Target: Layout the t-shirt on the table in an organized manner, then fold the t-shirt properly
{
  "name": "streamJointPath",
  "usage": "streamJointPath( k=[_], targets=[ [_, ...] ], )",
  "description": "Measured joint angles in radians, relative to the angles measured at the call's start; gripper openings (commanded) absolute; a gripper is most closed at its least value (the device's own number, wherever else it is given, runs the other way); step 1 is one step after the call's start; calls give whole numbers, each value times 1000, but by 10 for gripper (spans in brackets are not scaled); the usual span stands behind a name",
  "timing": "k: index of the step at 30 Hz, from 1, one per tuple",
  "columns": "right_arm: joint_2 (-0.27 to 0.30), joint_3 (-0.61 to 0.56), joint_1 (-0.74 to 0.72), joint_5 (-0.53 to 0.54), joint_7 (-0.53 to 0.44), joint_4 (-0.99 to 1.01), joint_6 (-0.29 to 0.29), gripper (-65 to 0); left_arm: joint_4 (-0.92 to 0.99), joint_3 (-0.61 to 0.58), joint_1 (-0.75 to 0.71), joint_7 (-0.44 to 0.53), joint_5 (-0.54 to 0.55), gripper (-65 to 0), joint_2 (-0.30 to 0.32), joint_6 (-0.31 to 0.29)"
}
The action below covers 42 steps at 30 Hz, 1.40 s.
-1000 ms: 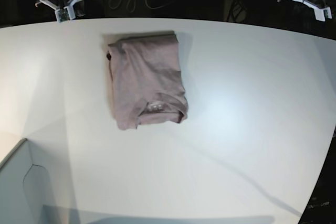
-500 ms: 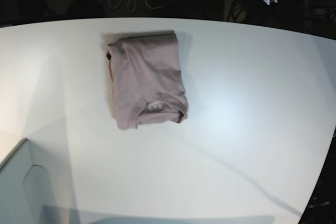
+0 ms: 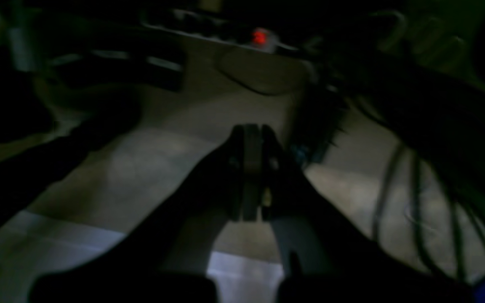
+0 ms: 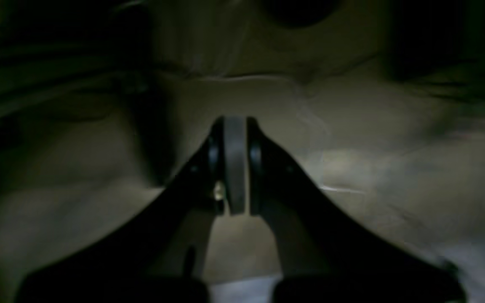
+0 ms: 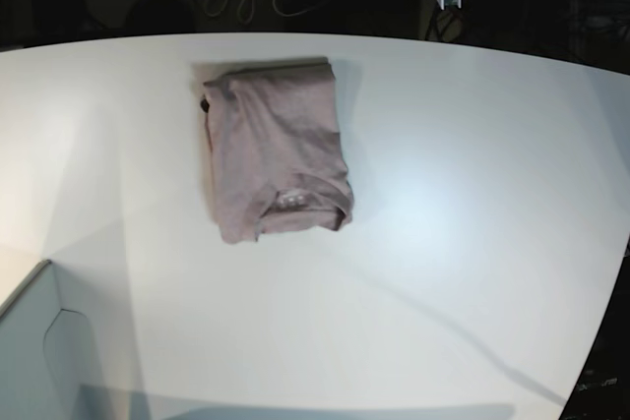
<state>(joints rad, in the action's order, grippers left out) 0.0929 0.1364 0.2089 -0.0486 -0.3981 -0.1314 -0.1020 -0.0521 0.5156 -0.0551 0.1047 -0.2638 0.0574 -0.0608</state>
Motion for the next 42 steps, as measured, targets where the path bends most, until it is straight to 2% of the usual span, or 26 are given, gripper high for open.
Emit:
streamJointPath(
  k=[3, 4, 14, 20, 24, 27, 33, 42],
  targets=[
    [9, -42, -23, 3, -4, 14, -203, -650, 0, 0, -2, -7, 3, -650, 10, 2],
    [14, -53, -25, 3, -11, 13, -223, -650, 0, 0, -3, -8, 2, -650, 16, 5],
    [6, -74, -46, 4, -6, 14, -225, -650, 0, 0, 5, -10, 3, -650, 13, 6],
    [-35, -78, -75, 3, -10, 14, -225, -650, 0, 0, 5, -11, 2, -650, -19, 6],
    [-35, -78, -66, 4, -6, 15, -225, -650, 0, 0, 5, -10, 2, -650, -10, 6],
    [-57, -72, -72, 5, -2, 16, -228, -650, 4, 0, 5, -11, 1, -650, -8, 6],
    [-121, -74, -87, 5, 108, 15, -228, -650, 9, 0, 0, -14, 2, -650, -10, 6],
    [-137, -74, -138, 5, 218, 14, -228, -650, 9, 0, -3, -14, 2, -650, -17, 6]
  ],
)
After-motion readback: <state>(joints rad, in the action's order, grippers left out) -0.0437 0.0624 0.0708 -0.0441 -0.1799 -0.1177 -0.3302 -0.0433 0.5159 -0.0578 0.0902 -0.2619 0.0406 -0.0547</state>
